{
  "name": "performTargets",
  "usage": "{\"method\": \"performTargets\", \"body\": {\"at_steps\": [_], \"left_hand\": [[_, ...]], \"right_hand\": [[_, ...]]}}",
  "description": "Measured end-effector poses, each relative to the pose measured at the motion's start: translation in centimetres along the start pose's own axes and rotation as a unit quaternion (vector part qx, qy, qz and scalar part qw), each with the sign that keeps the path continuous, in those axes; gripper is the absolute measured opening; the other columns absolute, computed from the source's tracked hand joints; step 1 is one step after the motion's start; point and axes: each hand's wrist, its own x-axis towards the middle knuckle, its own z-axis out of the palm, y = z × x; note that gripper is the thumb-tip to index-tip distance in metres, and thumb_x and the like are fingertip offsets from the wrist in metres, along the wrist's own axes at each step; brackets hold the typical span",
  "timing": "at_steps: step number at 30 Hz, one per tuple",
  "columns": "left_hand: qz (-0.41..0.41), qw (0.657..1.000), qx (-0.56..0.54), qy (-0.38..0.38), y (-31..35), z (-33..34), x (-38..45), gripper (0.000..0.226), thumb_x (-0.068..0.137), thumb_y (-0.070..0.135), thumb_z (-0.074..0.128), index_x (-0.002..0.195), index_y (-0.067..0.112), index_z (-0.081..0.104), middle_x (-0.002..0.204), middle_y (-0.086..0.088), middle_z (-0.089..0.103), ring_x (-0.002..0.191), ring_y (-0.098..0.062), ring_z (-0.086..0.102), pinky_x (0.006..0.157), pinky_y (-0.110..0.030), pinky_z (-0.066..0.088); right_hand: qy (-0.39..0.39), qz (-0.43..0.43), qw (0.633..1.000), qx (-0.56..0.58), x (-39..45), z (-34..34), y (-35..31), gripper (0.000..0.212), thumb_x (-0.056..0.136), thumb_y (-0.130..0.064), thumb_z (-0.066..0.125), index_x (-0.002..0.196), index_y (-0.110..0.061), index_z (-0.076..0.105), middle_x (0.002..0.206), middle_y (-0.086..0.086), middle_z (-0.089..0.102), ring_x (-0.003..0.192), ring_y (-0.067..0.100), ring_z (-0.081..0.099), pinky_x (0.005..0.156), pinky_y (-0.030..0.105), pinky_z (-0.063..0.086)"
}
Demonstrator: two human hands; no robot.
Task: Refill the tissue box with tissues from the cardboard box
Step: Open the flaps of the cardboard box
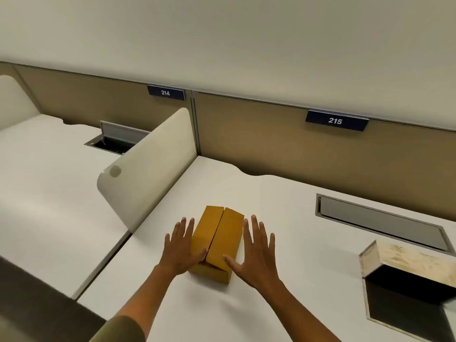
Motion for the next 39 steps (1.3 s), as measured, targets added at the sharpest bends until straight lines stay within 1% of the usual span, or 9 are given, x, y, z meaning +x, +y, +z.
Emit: {"method": "performTargets", "body": {"at_steps": [5,10,15,20,23,25,29,34,39], "left_hand": [[0.028,0.988,-0.051,-0.143,-2.9,0.6,1.7,0.122,0.067,0.079,0.059,0.152,0.028,-0.013,0.164,-0.003,-0.008,0.152,-0.026,0.004,0.119,-0.057,0.017],[0.062,0.974,-0.102,-0.191,-4.0,1.5,2.6,0.136,0.055,0.082,0.064,0.15,0.03,-0.018,0.164,-0.002,-0.008,0.151,-0.027,0.008,0.119,-0.05,0.026],[0.115,0.969,-0.127,-0.18,-4.5,1.6,3.1,0.123,0.066,0.075,0.063,0.151,0.026,-0.012,0.162,0.0,0.01,0.147,-0.025,0.023,0.116,-0.047,0.035],[0.14,0.956,-0.203,-0.159,-5.4,1.7,3.4,0.091,0.086,0.055,0.057,0.151,0.039,-0.004,0.157,0.014,0.021,0.141,-0.016,0.035,0.11,-0.036,0.041],[0.102,0.954,-0.248,-0.137,-6.7,1.5,3.2,0.074,0.094,0.041,0.052,0.15,0.045,0.003,0.142,0.017,0.038,0.121,-0.012,0.054,0.098,-0.03,0.049],[0.072,0.949,-0.284,-0.112,-7.6,1.4,3.2,0.067,0.097,0.029,0.049,0.149,0.046,0.01,0.127,0.01,0.056,0.1,-0.01,0.063,0.088,-0.028,0.054],[0.056,0.94,-0.333,-0.045,-9.1,1.2,3.2,0.065,0.097,0.014,0.048,0.143,0.052,0.023,0.087,0.004,0.066,0.059,-0.014,0.053,0.059,-0.024,0.048],[0.041,0.94,-0.338,-0.007,-10.0,0.7,3.3,0.069,0.096,0.008,0.049,0.144,0.051,0.022,0.096,0.011,0.068,0.09,-0.014,0.066,0.074,-0.025,0.056],[0.061,0.968,-0.237,0.057,-10.6,1.1,3.5,0.074,0.089,0.001,0.055,0.15,0.03,0.024,0.139,0.004,0.043,0.123,-0.019,0.044,0.094,-0.03,0.043]], "right_hand": [[-0.062,0.012,0.998,0.007,0.3,3.1,-2.6,0.119,0.065,-0.095,0.026,0.149,-0.027,-0.025,0.159,-0.001,-0.028,0.152,0.025,-0.006,0.12,0.055,0.007],[-0.083,0.017,0.996,0.029,1.1,4.8,-4.2,0.123,0.064,-0.092,0.036,0.144,-0.028,-0.033,0.158,-0.001,-0.032,0.149,0.025,0.015,0.117,0.055,0.02],[-0.064,0.007,0.998,0.023,1.7,5.6,-4.7,0.114,0.07,-0.084,0.037,0.145,-0.029,-0.03,0.158,0.001,-0.029,0.14,0.027,0.033,0.11,0.045,0.034],[-0.001,0.001,0.997,0.072,1.1,6.0,-4.5,0.093,0.084,-0.06,0.045,0.152,-0.033,-0.013,0.162,-0.001,-0.019,0.123,0.019,0.051,0.097,0.033,0.047],[0.039,0.024,0.995,0.091,0.1,5.6,-4.0,0.091,0.087,-0.044,0.051,0.151,-0.036,-0.014,0.162,-0.004,-0.013,0.115,0.015,0.055,0.096,0.035,0.048],[0.045,0.048,0.993,0.1,-0.5,5.3,-3.3,0.087,0.088,-0.041,0.049,0.15,-0.037,-0.013,0.162,-0.006,-0.011,0.13,0.016,0.046,0.108,0.042,0.041],[0.039,0.088,0.99,0.102,-1.4,4.4,-2.1,0.078,0.088,-0.041,0.045,0.149,-0.036,-0.004,0.162,-0.009,-0.01,0.145,0.015,0.025,0.119,0.047,0.017],[0.041,0.117,0.989,0.087,-1.6,3.7,-0.2,0.076,0.086,-0.034,0.053,0.152,-0.031,0.013,0.162,-0.01,-0.006,0.144,0.017,0.028,0.12,0.049,0.015],[0.039,0.139,0.989,0.032,-1.4,3.9,1.3,0.076,0.078,-0.036,0.063,0.147,-0.024,0.034,0.163,0.006,0.014,0.143,0.028,0.033,0.114,0.058,0.023]]}}
